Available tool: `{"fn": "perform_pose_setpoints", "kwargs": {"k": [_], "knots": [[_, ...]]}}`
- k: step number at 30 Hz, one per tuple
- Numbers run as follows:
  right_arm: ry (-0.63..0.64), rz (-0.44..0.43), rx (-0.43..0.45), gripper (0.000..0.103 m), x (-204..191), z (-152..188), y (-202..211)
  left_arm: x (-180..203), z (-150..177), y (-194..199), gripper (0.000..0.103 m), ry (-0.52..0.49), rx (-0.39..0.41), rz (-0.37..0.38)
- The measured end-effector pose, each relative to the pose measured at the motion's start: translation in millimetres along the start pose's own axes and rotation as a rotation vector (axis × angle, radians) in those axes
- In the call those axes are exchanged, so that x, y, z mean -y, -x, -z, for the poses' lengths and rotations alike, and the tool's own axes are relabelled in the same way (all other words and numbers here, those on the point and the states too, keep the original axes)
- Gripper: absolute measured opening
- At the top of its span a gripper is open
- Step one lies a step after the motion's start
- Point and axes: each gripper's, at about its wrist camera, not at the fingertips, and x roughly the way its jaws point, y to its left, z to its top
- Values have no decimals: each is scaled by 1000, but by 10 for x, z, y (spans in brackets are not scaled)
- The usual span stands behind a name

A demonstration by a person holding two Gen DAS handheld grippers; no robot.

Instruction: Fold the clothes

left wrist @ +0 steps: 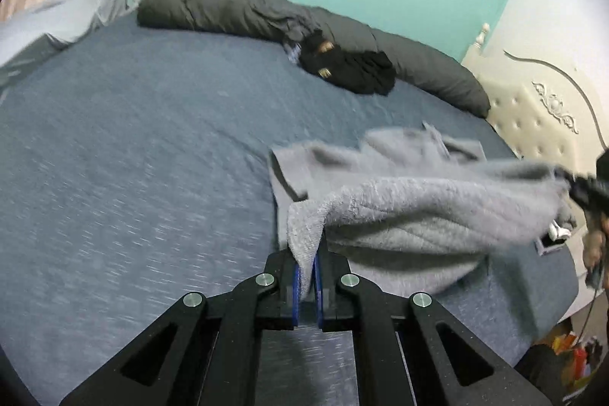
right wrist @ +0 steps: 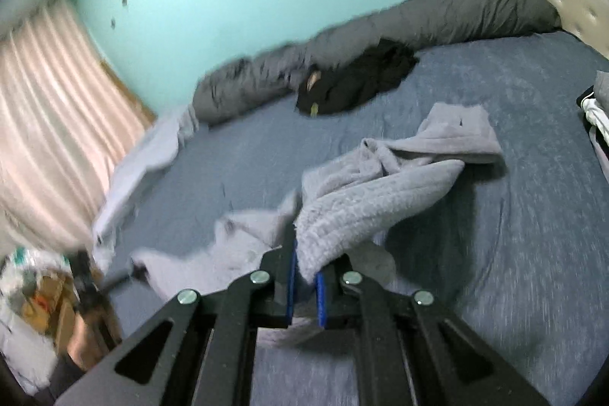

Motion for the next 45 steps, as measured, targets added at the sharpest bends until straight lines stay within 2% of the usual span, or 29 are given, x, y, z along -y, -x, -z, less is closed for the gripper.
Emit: {"fn": "perform_pose_setpoints", "kwargs": {"k": [4,7,10,12,14,16,20,25,32,39,40,41,43,45], "knots": [[-39,3,-170,8,12,454,-417,-114,27,159,5,-23,-23,-58],[-26,66,-293,13,81,761,-723,-230,132,232,5,-13,-45,-79],[-19,83,-331,17,161,831,-768,-359,305,223,5,17,-75,-89],[-4,93,-322,22,206,770,-693,-409,420,168,5,37,-96,-83],[3,119,-290,32,265,643,-566,-448,497,110,5,54,-114,-81],[12,132,-263,35,362,551,-409,-454,531,67,5,59,-124,-84],[-10,176,-255,55,571,389,-379,-407,556,29,6,39,-138,-77],[-158,197,-293,56,1027,333,-624,-419,569,-17,6,39,-140,-83],[-271,194,-284,63,1447,329,-1001,-465,604,-94,7,36,-161,-100],[-328,175,-289,62,1638,384,-1415,-455,602,-152,7,35,-171,-108],[-325,170,-293,46,1641,399,-1451,-453,601,-160,7,34,-172,-108],[-321,165,-297,26,1645,415,-1487,-446,596,-162,7,29,-173,-108],[-295,169,-277,10,1604,430,-1438,-434,579,-154,7,21,-172,-111],[-277,156,-225,8,1553,392,-1270,-418,559,-135,7,14,-169,-110]]}}
